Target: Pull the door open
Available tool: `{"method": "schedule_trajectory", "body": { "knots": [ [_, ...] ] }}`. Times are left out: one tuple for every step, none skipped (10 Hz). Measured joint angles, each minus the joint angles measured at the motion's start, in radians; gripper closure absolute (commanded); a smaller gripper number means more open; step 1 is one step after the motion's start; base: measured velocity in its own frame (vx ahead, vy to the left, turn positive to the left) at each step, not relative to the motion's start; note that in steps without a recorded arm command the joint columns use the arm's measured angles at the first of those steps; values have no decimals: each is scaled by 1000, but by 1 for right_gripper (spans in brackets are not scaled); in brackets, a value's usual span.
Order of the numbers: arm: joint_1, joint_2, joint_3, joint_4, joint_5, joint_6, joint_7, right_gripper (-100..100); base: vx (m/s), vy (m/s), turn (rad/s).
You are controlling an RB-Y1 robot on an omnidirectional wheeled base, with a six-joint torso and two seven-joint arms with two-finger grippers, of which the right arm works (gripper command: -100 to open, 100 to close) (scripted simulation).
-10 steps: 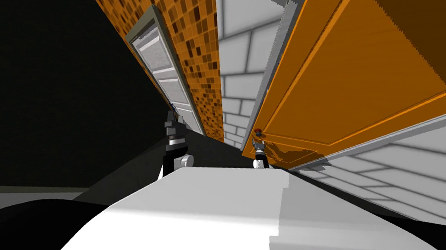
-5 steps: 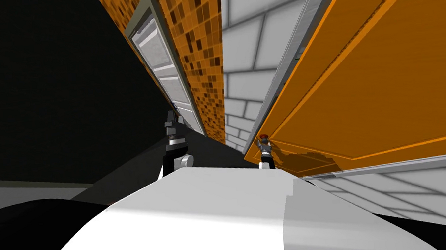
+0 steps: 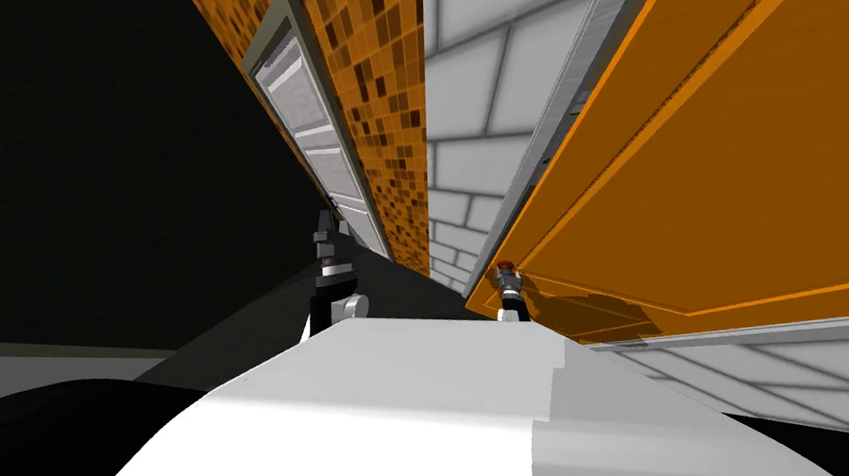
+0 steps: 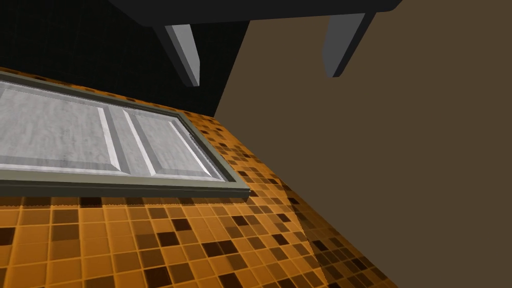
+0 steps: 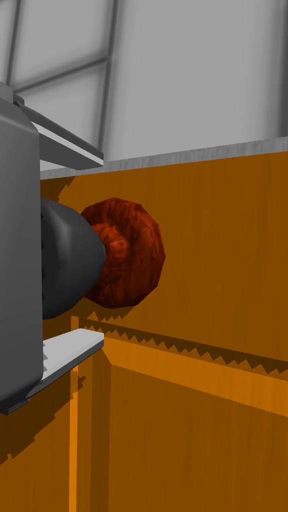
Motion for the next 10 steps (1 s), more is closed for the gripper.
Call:
{"method": "schedule_trajectory", "body": {
  "knots": [
    [-12, -1, 2, 31, 1, -13, -9, -100, 6, -1, -1],
    [-13, -1, 3, 35, 2, -16, -11, 100, 0, 0, 0],
    [-12, -2, 2, 33, 1, -14, -10, 100, 0, 0, 0],
    [-12, -2, 2, 32, 1, -13, -9, 100, 0, 0, 0],
    [-12, -2, 2, 32, 1, -12, -8, 100, 0, 0, 0],
    [-12, -2, 2, 32, 1, -12, -8, 100, 0, 0, 0],
    [-12, -2, 2, 32, 1, -12, -9, 100, 0, 0, 0],
    [-12, -2, 2, 32, 1, -12, -9, 100, -131, -5, 70],
    [-15, -10, 9, 33, 5, -16, -18, 100, -178, -26, 78],
    [-13, -14, 16, 27, 10, -17, -28, 100, -167, -4, 67]
  ]
}}
